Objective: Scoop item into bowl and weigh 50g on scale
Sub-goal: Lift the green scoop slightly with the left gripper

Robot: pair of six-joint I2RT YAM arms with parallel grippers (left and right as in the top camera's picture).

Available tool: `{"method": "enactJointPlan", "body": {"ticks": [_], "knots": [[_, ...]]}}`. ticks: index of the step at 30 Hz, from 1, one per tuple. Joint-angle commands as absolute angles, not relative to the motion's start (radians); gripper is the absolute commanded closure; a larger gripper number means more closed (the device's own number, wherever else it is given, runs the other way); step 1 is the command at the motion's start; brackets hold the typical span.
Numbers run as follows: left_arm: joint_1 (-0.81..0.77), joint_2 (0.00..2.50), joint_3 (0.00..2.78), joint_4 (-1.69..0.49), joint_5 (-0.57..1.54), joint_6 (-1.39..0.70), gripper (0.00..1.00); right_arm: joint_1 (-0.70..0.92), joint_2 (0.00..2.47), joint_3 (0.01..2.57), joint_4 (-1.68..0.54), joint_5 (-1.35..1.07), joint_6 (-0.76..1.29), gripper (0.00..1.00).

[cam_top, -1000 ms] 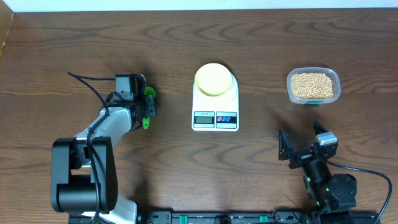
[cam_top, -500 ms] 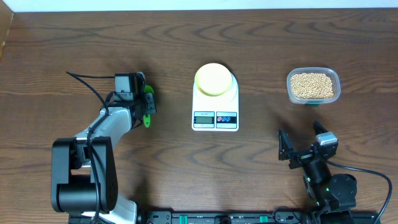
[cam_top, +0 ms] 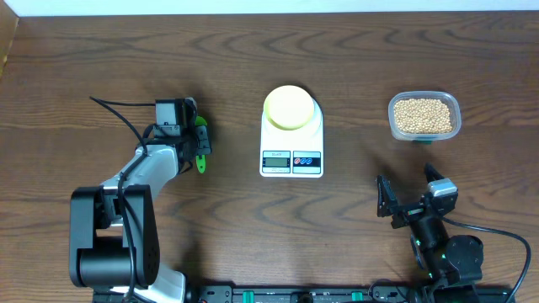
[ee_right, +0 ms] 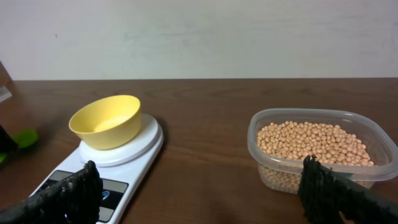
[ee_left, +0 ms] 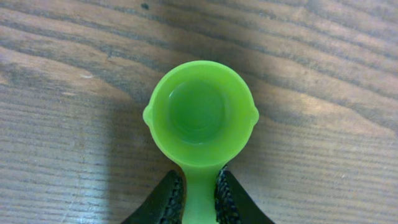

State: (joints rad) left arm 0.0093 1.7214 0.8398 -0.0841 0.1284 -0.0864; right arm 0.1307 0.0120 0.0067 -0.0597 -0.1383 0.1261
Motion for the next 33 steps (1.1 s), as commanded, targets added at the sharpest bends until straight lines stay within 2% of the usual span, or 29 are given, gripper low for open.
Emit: {"method": "enactJointPlan", "body": {"ticks": [1, 5, 9, 10, 26, 28, 33], "knots": [[0.007, 1.729, 0.822, -0.098, 0.119, -0.092, 0.78, 0.138, 0.006, 0.005, -0.064, -0.138, 0.134, 0.01], [0.007, 1.729, 0.822, -0.104, 0.119, -0.092, 0.78, 0.138, 0.006, 0.005, -0.064, -0.138, 0.134, 0.01], [0.007, 1.729, 0.822, -0.103, 0.119, -0.092, 0.66, 0.138, 0.006, 0.005, -0.064, -0.138, 0.134, 0.01], [0.007, 1.729, 0.822, -0.103, 0.119, -0.092, 0.66, 0.138, 0.006, 0.005, -0.064, -0.138, 0.134, 0.01], [0.007, 1.808, 0.822, -0.069, 0.118, -0.092, 0.66, 0.138, 0.006, 0.005, -0.064, -0.138, 0.134, 0.01], [0.007, 1.808, 0.822, -0.063, 0.118, -0.092, 0.71, 0.138, 0.006, 0.005, -0.064, -0.138, 0.134, 0.01], [0.007, 1.794, 0.823, -0.058, 0.118, -0.092, 0.77, 0.138, 0.006, 0.005, -0.064, -0.138, 0.134, 0.01]]}}
